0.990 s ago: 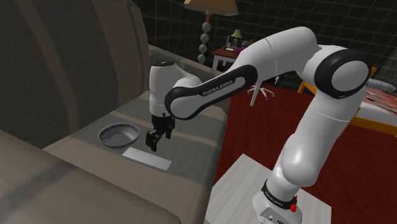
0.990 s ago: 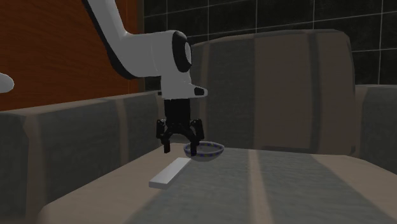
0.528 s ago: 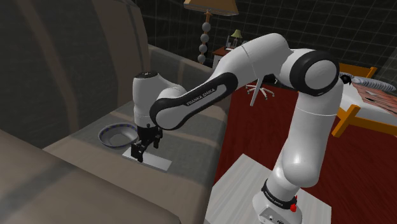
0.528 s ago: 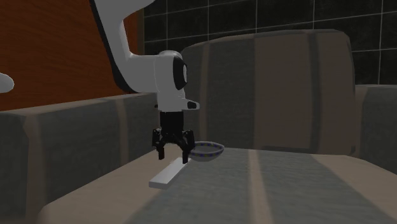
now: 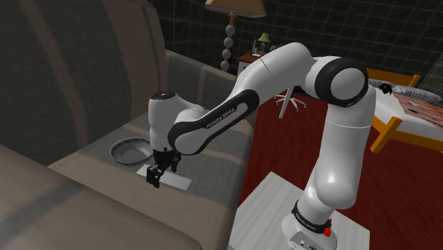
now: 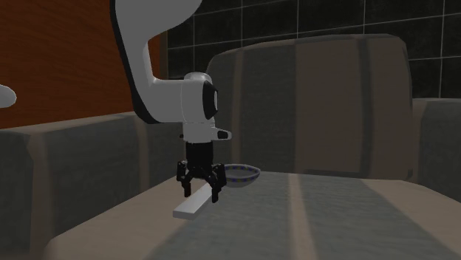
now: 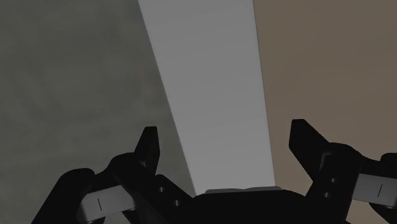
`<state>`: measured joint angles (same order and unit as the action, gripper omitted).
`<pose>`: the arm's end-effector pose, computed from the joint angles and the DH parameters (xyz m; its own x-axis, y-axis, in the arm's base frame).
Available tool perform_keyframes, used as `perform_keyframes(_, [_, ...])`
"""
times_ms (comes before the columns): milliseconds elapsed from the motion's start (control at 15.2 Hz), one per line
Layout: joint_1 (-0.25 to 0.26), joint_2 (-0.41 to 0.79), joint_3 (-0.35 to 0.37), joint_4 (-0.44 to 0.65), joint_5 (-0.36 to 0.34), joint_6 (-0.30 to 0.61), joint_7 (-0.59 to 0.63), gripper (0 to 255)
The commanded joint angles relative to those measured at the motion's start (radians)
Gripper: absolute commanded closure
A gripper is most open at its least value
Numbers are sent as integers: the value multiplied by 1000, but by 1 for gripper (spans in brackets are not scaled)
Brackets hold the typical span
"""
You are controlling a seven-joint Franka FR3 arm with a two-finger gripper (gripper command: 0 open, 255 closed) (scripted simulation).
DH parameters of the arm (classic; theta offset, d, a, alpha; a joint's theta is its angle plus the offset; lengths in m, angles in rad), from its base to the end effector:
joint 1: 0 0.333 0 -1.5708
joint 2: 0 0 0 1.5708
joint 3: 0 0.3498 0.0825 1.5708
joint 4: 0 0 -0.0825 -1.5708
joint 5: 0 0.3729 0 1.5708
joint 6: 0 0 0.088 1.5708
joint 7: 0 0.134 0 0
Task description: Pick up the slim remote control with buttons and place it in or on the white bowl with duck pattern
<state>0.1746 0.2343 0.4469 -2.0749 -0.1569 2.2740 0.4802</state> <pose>0.4766 0.3242 0.3396 0.9729 0.2312 0.0007 0.2311 -0.9727 0.0201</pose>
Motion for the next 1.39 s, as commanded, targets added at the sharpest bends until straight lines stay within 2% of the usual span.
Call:
perform_keyframes(0, [0,1,0,-1,-1,2,0,0])
perform_keyframes(264, [0,1,0,-1,-1,2,0,0])
perform_keyframes(330, [0,1,0,-1,-1,2,0,255])
perform_keyframes(924, [0,1,0,-1,-1,2,0,255])
perform_keyframes(1320, [-8,-47,9,27,31,-68,-22,255])
